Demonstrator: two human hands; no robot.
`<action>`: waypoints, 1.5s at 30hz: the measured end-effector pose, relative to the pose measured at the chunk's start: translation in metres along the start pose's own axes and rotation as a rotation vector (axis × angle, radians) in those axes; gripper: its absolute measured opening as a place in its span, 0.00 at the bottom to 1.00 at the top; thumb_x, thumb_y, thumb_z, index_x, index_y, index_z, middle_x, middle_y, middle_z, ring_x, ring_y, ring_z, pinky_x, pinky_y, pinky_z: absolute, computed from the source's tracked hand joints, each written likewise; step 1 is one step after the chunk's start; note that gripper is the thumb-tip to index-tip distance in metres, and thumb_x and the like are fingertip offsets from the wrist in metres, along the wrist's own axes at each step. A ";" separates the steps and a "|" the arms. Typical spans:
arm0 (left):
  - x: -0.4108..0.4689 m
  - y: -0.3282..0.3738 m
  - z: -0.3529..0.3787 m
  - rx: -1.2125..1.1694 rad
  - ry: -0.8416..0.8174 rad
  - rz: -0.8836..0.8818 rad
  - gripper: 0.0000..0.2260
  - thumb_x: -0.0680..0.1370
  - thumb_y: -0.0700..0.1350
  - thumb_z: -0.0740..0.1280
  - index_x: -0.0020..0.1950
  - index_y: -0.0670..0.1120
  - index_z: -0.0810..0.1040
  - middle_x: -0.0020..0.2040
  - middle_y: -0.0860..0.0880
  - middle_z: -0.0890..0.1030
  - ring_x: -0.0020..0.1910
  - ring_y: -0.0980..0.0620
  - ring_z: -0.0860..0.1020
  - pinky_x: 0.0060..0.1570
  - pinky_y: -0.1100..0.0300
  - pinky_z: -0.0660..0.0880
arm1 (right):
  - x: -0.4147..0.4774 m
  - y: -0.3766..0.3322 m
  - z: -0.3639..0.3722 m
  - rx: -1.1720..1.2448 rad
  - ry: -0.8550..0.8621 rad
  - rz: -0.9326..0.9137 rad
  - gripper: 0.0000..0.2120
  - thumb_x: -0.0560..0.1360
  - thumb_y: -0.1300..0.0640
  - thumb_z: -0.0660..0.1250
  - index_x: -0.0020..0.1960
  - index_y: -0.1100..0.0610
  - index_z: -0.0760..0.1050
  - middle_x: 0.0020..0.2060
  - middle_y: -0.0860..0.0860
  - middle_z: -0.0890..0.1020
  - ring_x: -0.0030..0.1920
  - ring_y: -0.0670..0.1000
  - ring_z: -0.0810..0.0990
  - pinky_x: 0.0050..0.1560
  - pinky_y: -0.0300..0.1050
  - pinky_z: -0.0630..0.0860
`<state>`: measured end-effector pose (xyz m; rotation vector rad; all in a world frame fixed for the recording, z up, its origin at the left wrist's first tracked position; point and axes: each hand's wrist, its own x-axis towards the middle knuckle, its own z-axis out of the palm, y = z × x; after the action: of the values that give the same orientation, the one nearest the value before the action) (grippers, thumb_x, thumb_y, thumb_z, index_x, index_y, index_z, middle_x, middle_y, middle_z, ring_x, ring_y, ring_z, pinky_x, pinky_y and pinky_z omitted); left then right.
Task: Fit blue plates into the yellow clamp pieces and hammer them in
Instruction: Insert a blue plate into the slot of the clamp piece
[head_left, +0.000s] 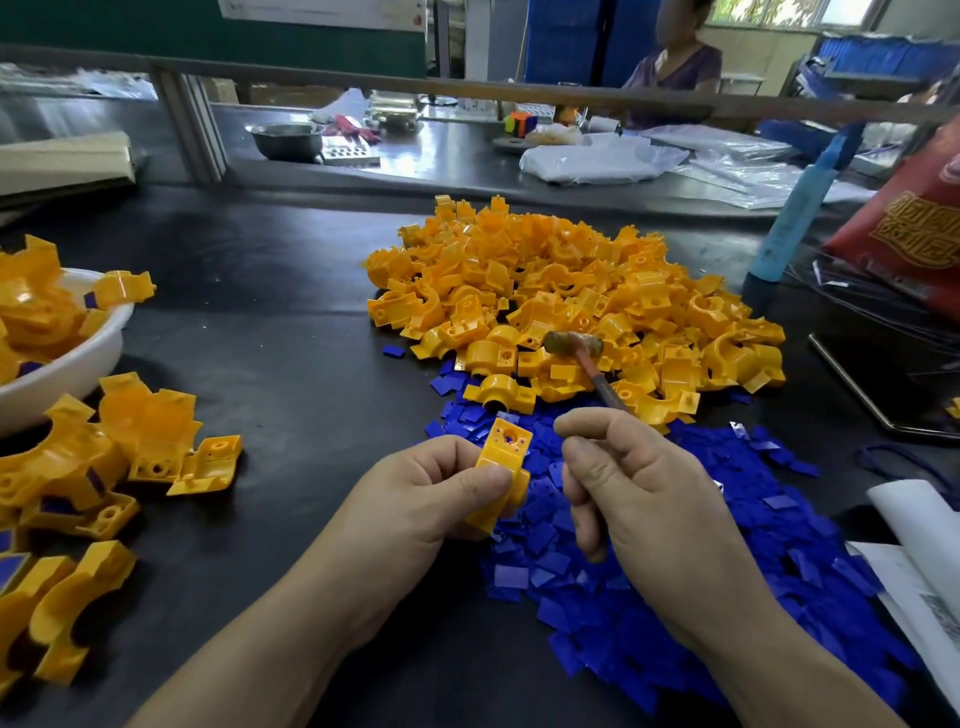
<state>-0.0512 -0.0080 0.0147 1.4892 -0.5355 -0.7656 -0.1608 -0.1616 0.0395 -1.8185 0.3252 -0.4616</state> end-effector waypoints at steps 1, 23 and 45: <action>0.000 0.001 0.001 -0.007 -0.003 -0.001 0.08 0.71 0.55 0.72 0.43 0.52 0.84 0.45 0.46 0.86 0.42 0.54 0.82 0.47 0.54 0.75 | 0.000 0.000 0.000 0.026 -0.001 0.016 0.08 0.78 0.53 0.62 0.52 0.41 0.75 0.34 0.50 0.80 0.27 0.48 0.78 0.28 0.39 0.75; -0.006 0.002 0.006 0.154 -0.094 0.045 0.11 0.72 0.58 0.70 0.48 0.54 0.83 0.47 0.50 0.86 0.47 0.52 0.83 0.48 0.58 0.78 | -0.004 0.000 0.010 -0.104 0.086 -0.070 0.09 0.74 0.54 0.69 0.47 0.39 0.77 0.39 0.43 0.81 0.38 0.44 0.81 0.36 0.35 0.78; -0.005 -0.001 0.009 0.088 0.044 0.111 0.22 0.69 0.71 0.65 0.47 0.54 0.82 0.43 0.49 0.85 0.44 0.48 0.84 0.45 0.51 0.81 | -0.002 0.001 0.007 0.177 -0.048 0.010 0.09 0.68 0.49 0.68 0.48 0.42 0.80 0.41 0.46 0.84 0.42 0.46 0.83 0.38 0.36 0.79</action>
<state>-0.0612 -0.0099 0.0147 1.5405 -0.6199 -0.6285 -0.1593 -0.1545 0.0367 -1.6520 0.2519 -0.4258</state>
